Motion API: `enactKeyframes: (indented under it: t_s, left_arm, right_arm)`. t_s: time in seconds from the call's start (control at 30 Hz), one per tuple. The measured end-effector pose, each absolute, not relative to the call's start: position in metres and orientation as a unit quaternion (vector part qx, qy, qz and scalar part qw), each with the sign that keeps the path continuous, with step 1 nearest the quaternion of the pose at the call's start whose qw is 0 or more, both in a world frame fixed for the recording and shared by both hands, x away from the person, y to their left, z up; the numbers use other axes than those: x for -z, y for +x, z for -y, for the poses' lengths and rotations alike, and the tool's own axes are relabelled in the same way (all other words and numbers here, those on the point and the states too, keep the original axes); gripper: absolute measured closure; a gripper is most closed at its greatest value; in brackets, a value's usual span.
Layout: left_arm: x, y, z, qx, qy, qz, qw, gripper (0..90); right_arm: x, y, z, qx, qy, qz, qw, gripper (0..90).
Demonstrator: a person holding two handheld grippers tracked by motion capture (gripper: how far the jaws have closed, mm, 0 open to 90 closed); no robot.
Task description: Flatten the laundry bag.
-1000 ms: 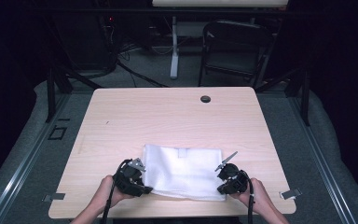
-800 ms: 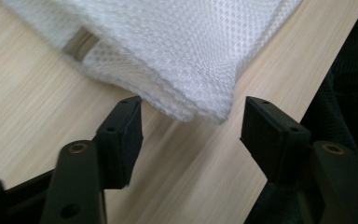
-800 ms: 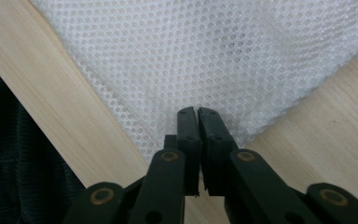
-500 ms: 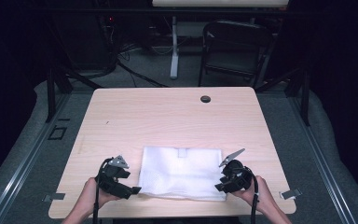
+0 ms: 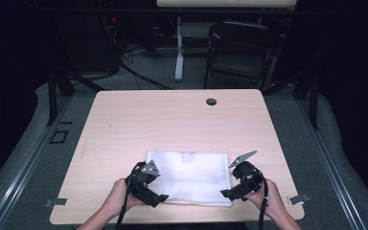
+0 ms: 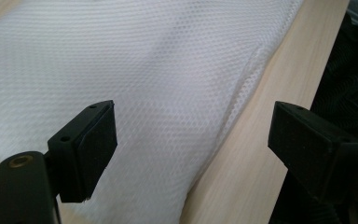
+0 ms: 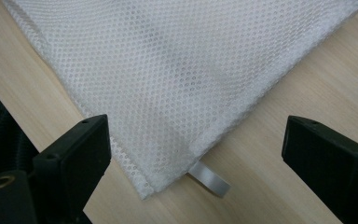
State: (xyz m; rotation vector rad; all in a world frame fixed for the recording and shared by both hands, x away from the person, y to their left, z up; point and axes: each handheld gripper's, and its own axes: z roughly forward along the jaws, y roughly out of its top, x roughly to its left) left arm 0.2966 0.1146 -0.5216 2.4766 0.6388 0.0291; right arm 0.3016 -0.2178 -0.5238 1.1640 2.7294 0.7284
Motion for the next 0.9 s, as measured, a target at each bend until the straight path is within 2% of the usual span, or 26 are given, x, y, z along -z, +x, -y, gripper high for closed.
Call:
enactKeyframes:
  t_s: [0.13,0.27,0.47,0.63,0.9]
  left_arm:
    - [0.527,0.299,-0.093,-0.009,0.935,-0.217,0.280,16.0]
    - [0.532,0.299,-0.074,0.003,0.946,-0.184,0.268,23.6]
    - [0.540,0.298,-0.055,0.001,0.954,-0.149,0.262,39.9]
    - [0.549,0.300,-0.050,0.015,0.959,-0.134,0.250,58.8]
    - [0.554,0.301,-0.051,0.011,0.961,-0.139,0.241,75.6]
  right_arm:
    - [0.524,0.303,0.219,-0.237,0.383,-0.892,0.041,8.4]
    - [0.525,0.303,0.220,-0.240,0.387,-0.890,0.037,10.7]
    - [0.524,0.302,0.220,-0.240,0.392,-0.887,0.043,12.4]
    - [0.524,0.302,0.219,-0.236,0.386,-0.891,0.043,13.1]
    - [0.523,0.301,0.220,-0.236,0.385,-0.891,0.042,13.3]
